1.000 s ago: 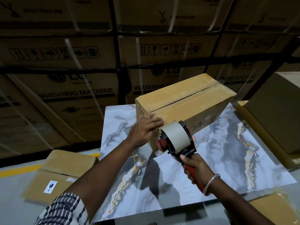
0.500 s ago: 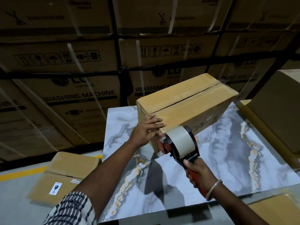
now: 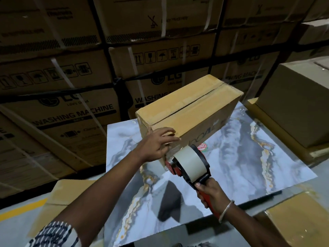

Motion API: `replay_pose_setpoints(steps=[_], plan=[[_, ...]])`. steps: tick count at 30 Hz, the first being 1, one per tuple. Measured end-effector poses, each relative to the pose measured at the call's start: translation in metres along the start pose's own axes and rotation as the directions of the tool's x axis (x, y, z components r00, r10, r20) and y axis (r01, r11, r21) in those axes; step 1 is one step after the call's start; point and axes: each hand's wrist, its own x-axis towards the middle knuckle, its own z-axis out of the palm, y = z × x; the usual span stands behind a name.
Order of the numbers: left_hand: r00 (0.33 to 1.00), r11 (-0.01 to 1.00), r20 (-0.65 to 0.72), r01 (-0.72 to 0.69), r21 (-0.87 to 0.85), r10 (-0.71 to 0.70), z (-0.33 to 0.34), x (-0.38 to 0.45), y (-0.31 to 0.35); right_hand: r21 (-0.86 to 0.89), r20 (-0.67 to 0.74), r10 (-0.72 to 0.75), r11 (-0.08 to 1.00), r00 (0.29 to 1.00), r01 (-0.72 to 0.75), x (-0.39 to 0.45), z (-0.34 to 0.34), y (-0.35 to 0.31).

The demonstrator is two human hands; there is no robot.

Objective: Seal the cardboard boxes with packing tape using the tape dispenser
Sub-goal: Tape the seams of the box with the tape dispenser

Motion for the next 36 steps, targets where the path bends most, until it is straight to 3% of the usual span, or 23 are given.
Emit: replay_pose_setpoints(steps=[4, 9, 17, 36], plan=[[0.971, 0.973, 0.235, -0.011, 0.228, -0.044, -0.007, 0.015, 0.003, 0.031, -0.002, -0.005, 0.999, 1.000, 0.005, 0.001, -0.003, 0.005], [0.931, 0.958, 0.350, -0.001, 0.286, -0.103, -0.013, 0.024, 0.007, 0.049, 0.006, -0.023, 0.999, 1.000, 0.023, 0.006, -0.002, 0.004], [0.942, 0.981, 0.324, 0.031, 0.192, -0.093, -0.010, 0.026, 0.009, -0.040, -0.024, -0.011, 0.999, 1.000, 0.010, 0.013, 0.002, -0.002], [0.947, 0.976, 0.302, 0.041, 0.213, -0.105, -0.013, 0.021, 0.016, 0.007, -0.041, 0.023, 1.000, 0.999, -0.023, 0.022, 0.010, -0.015]])
